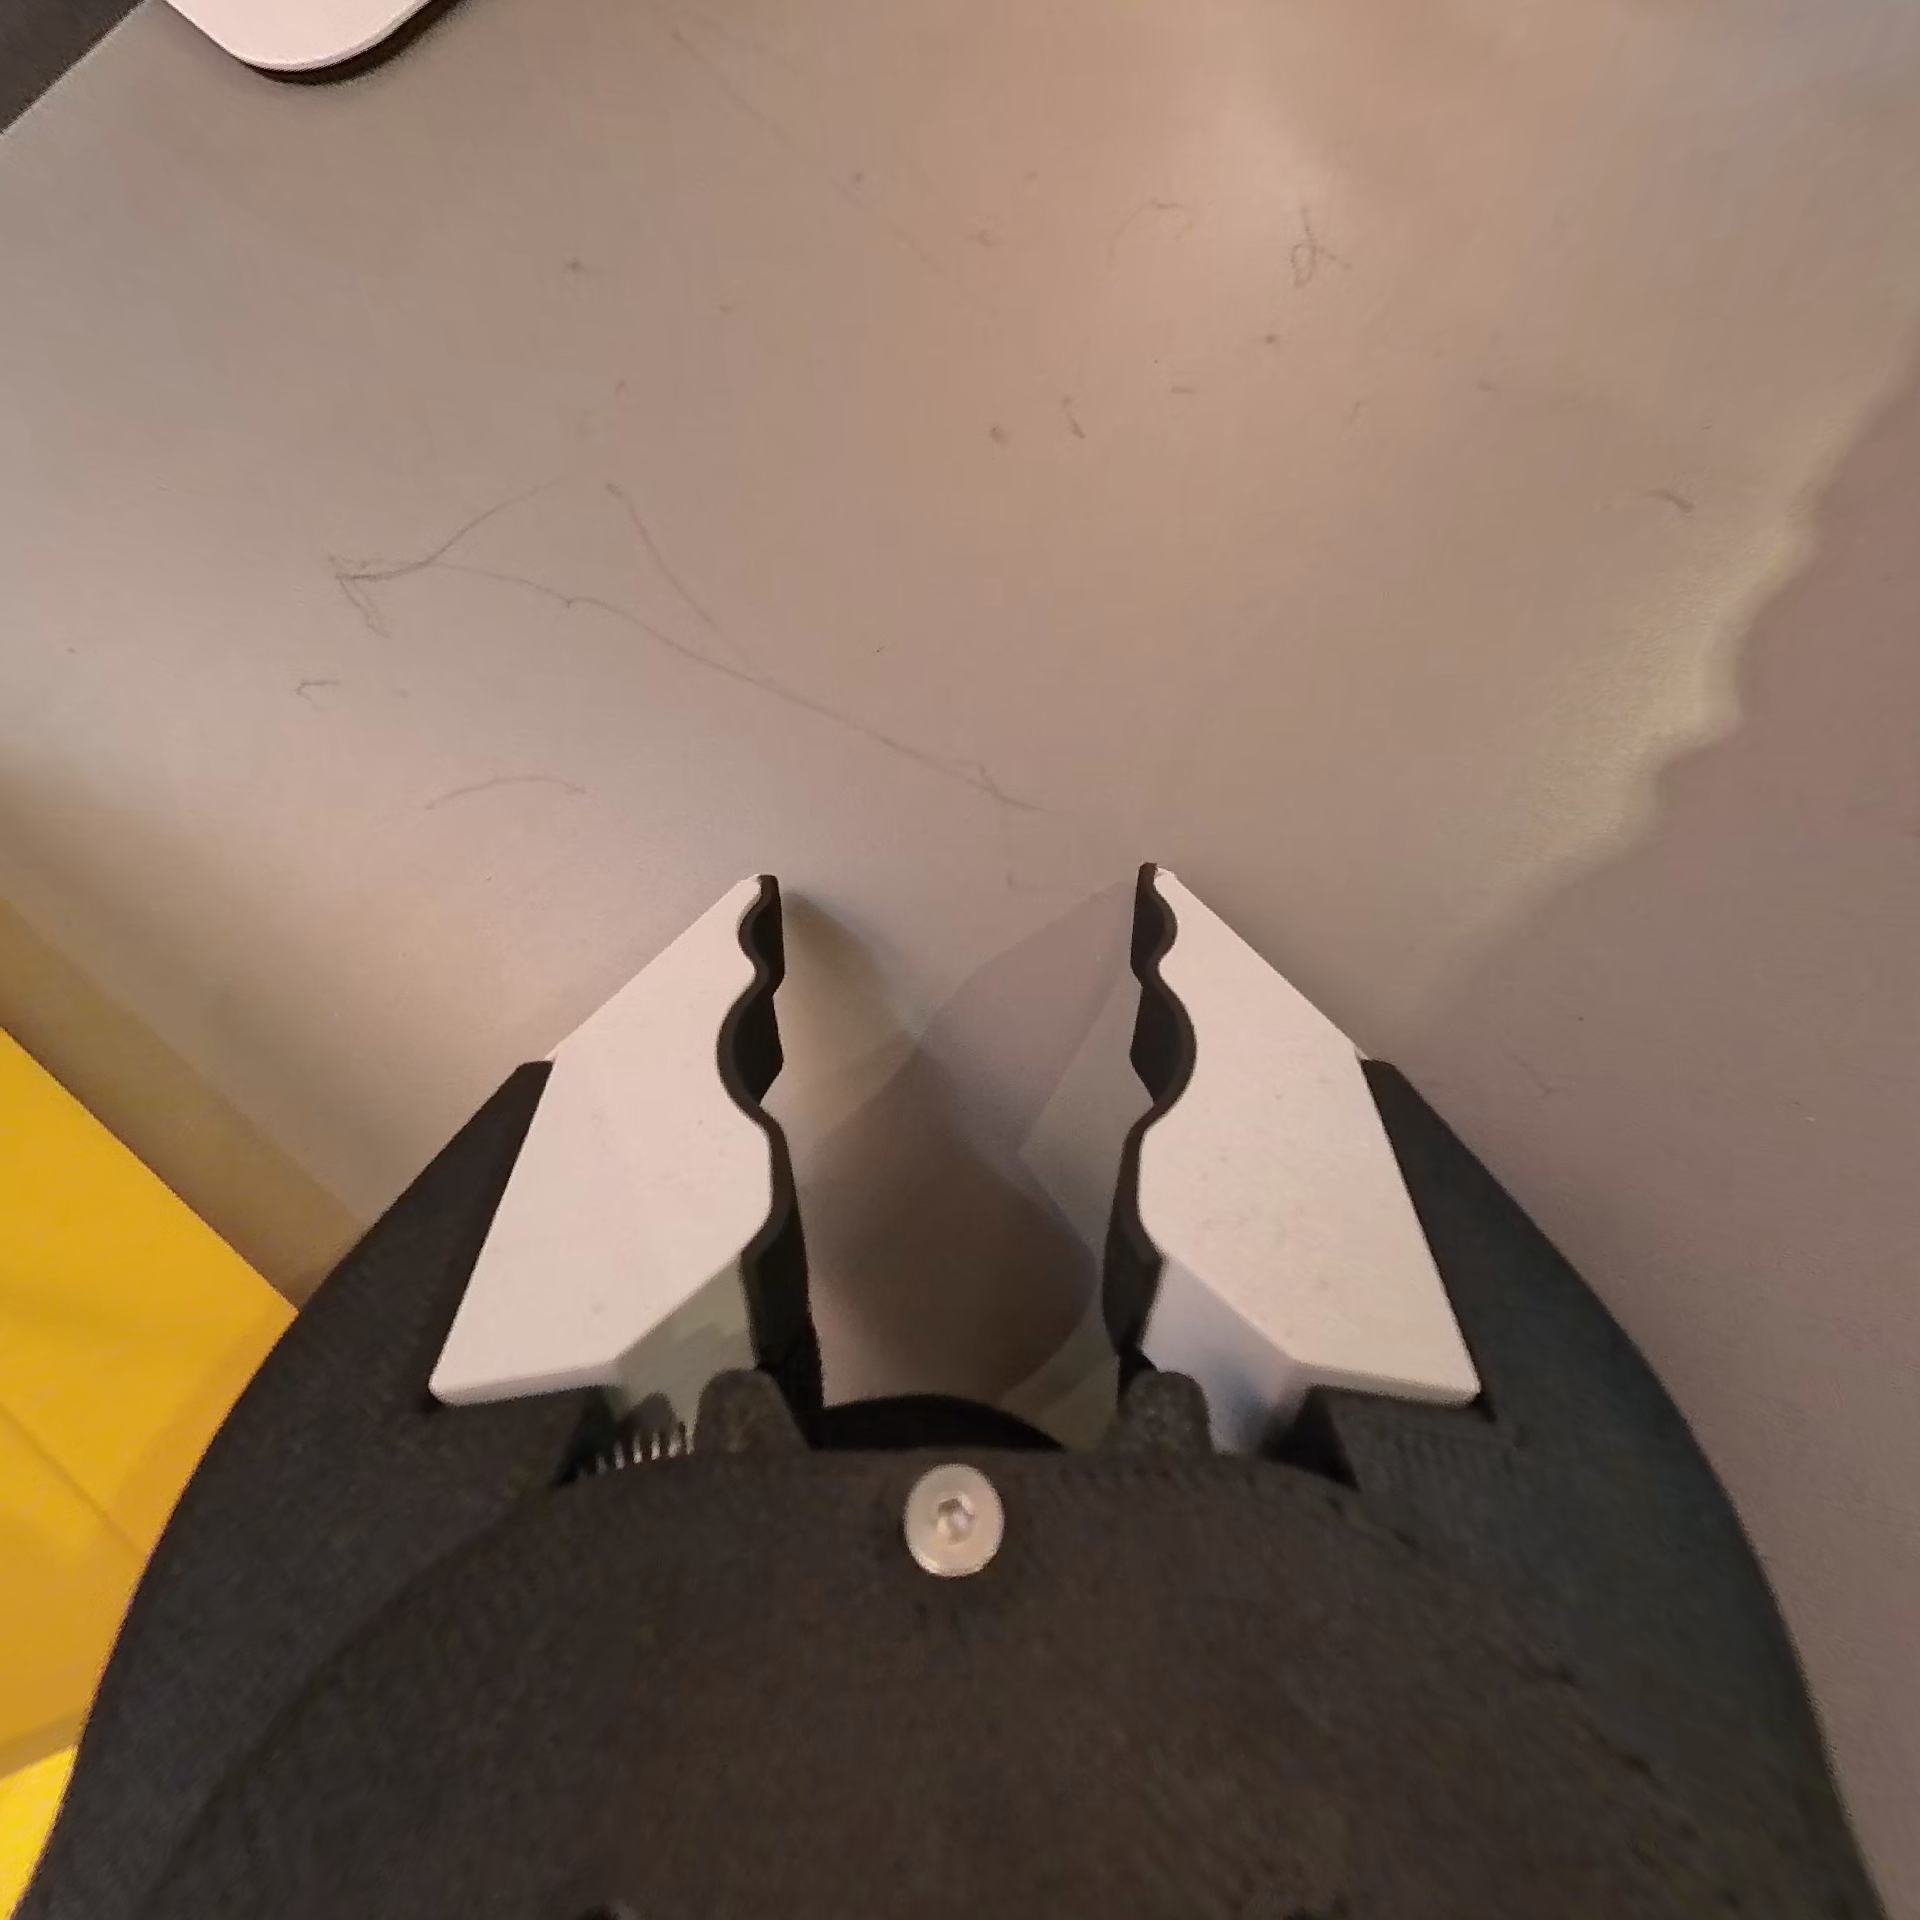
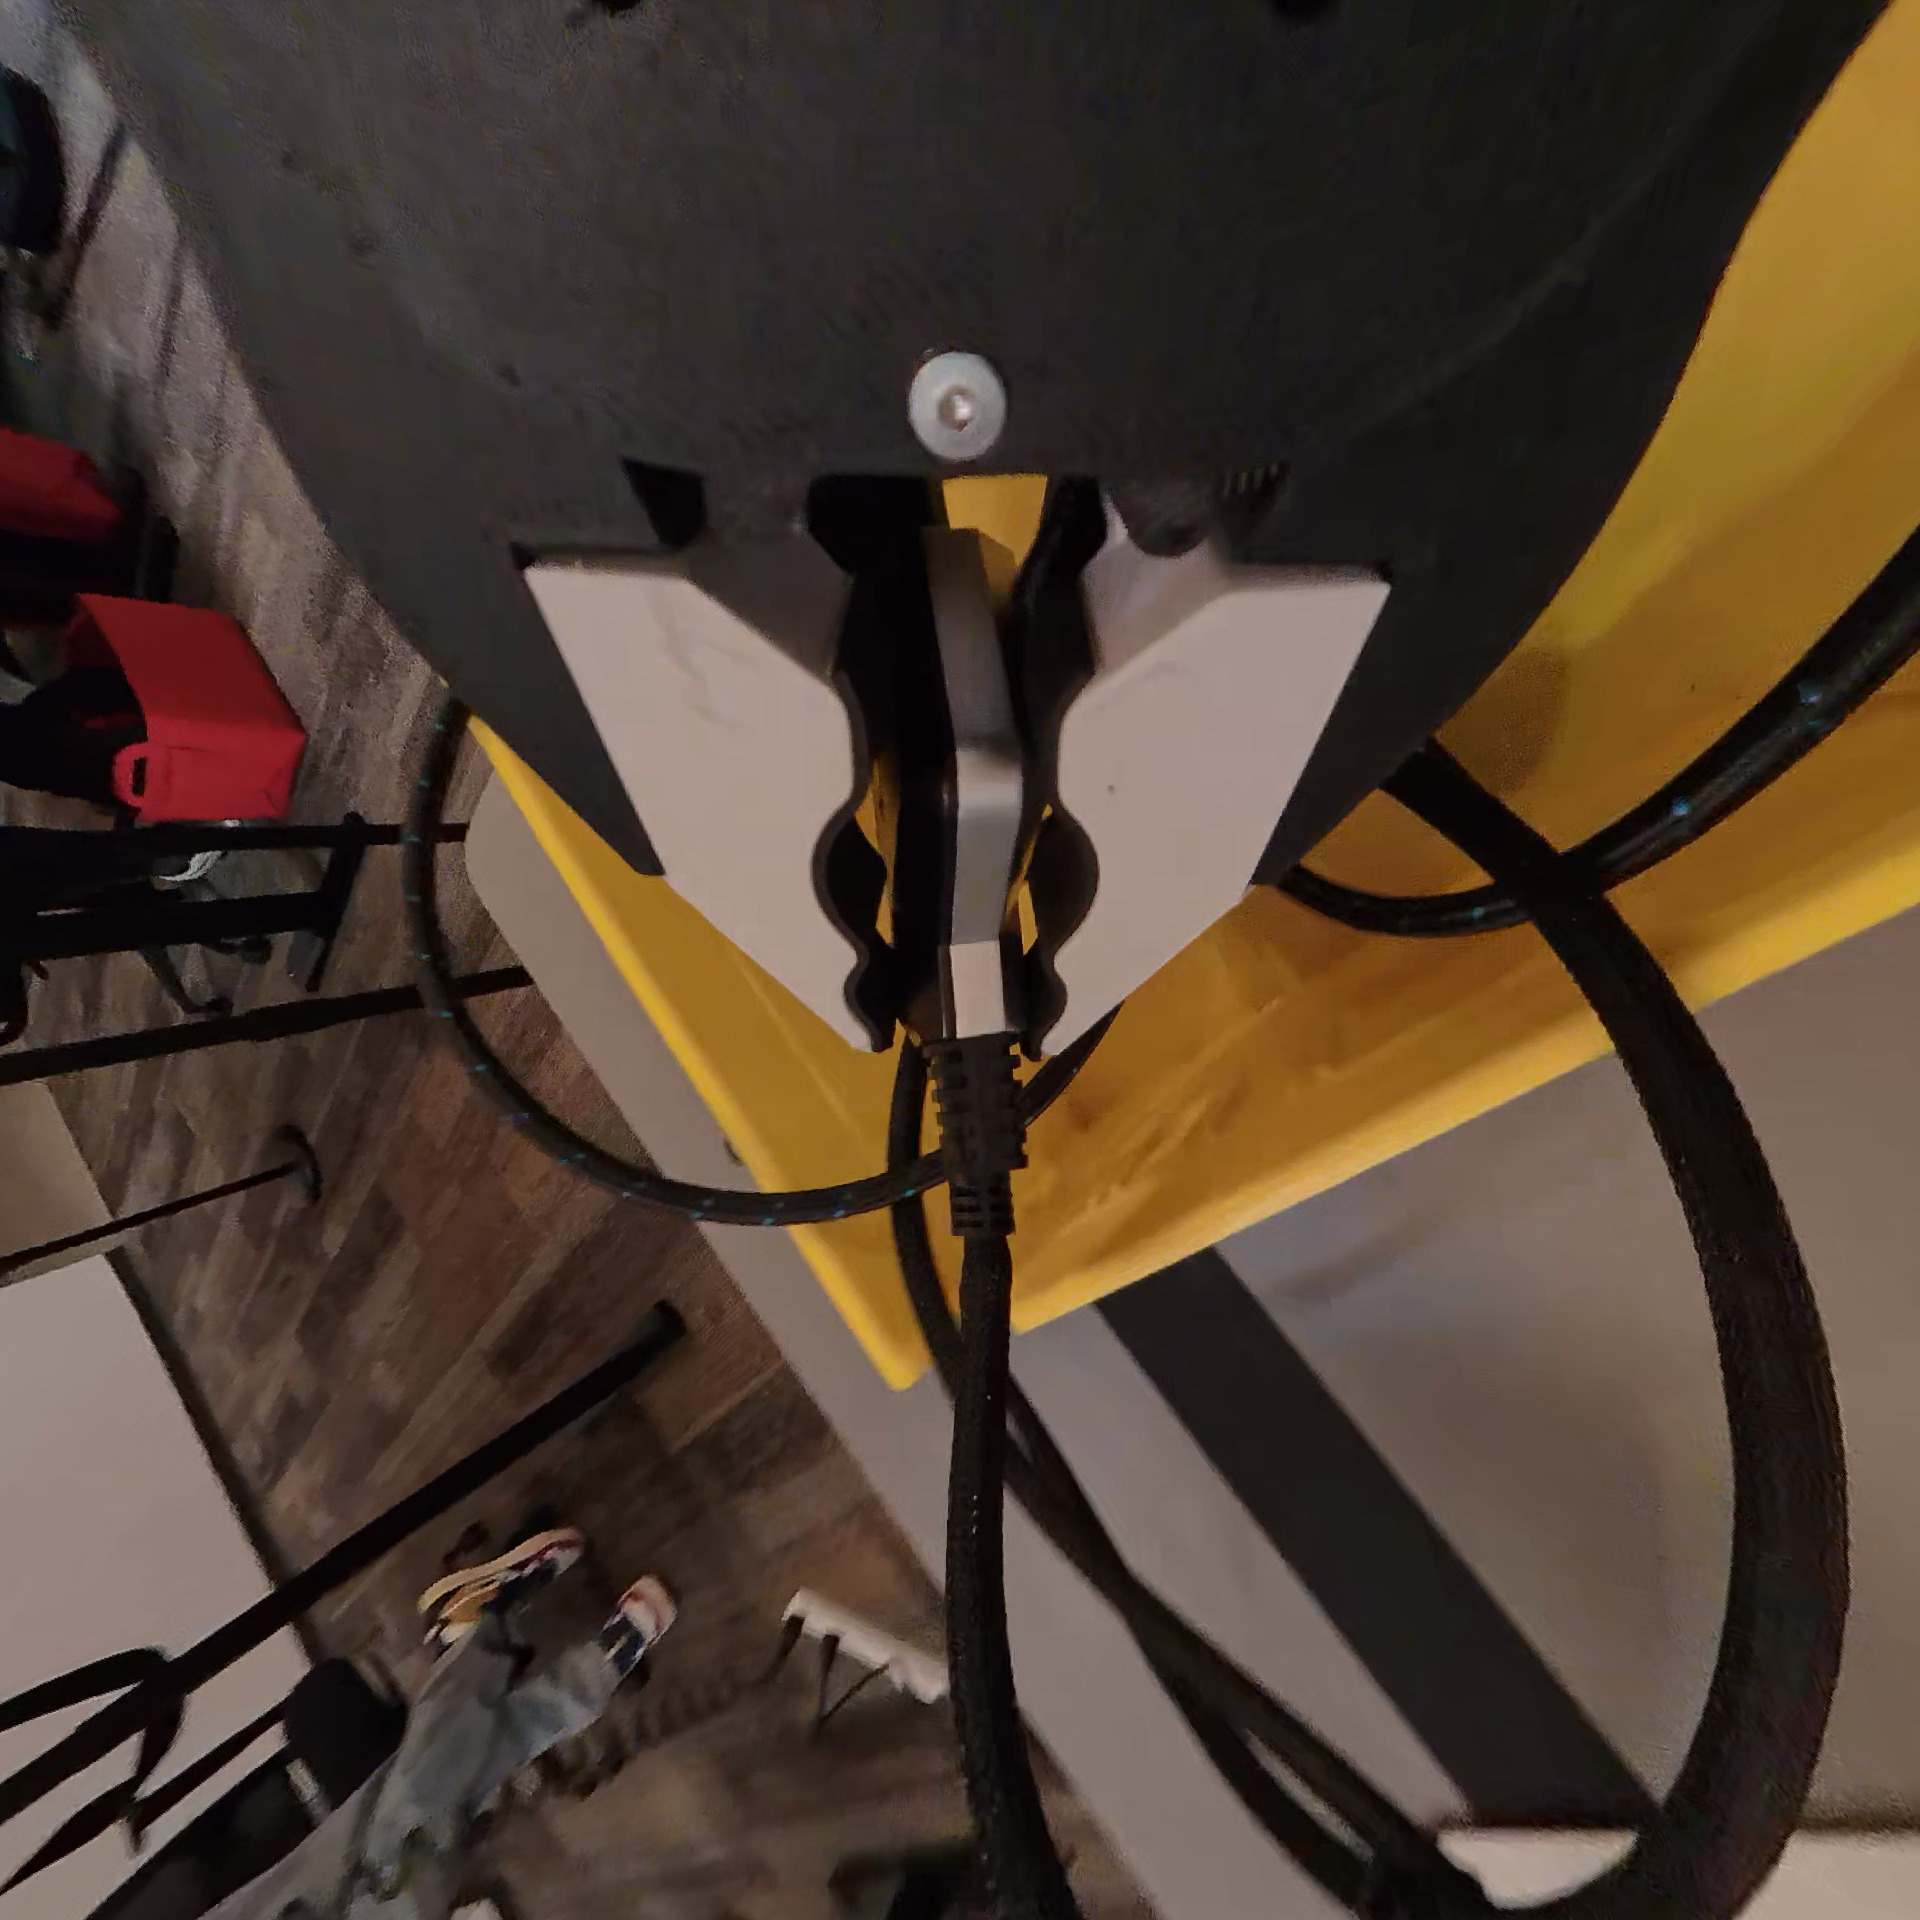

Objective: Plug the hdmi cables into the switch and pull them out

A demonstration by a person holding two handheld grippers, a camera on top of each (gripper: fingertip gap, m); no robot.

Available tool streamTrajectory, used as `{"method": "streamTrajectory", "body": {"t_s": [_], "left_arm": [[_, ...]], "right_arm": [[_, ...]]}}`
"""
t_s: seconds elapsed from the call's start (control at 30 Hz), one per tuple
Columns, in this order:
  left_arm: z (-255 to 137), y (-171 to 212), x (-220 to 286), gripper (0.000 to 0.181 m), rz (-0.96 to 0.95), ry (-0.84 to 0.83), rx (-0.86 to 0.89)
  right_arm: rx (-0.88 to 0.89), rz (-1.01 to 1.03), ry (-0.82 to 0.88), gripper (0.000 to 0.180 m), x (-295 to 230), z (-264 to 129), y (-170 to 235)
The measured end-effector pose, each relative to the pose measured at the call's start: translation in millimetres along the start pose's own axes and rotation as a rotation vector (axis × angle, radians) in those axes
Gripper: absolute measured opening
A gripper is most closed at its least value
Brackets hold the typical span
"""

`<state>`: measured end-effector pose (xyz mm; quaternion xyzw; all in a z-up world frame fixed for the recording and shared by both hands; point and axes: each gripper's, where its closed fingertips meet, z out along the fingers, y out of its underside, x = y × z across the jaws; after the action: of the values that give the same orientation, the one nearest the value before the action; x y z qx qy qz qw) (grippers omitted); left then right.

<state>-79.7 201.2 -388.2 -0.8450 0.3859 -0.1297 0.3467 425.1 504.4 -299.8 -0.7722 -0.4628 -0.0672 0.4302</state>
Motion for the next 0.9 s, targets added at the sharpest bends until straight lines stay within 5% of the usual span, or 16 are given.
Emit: {"method": "streamTrajectory", "body": {"t_s": [0.3, 0.5, 0.9], "left_arm": [[0, 0, 0, 0.066, -0.002, 0.001, 0.001], [0, 1, 1, 0.066, -0.002, 0.005, 0.000], [0, 0, 2, 0.066, -0.004, 0.010, -0.002]], "right_arm": [[-0.135, -0.105, -0.081, 0.022, -10, 9, 14], [-0.076, -0.118, -0.058, 0.022, -12, 6, 12], [-0.067, -0.126, -0.193, 0.049, -26, -26, 1]]}}
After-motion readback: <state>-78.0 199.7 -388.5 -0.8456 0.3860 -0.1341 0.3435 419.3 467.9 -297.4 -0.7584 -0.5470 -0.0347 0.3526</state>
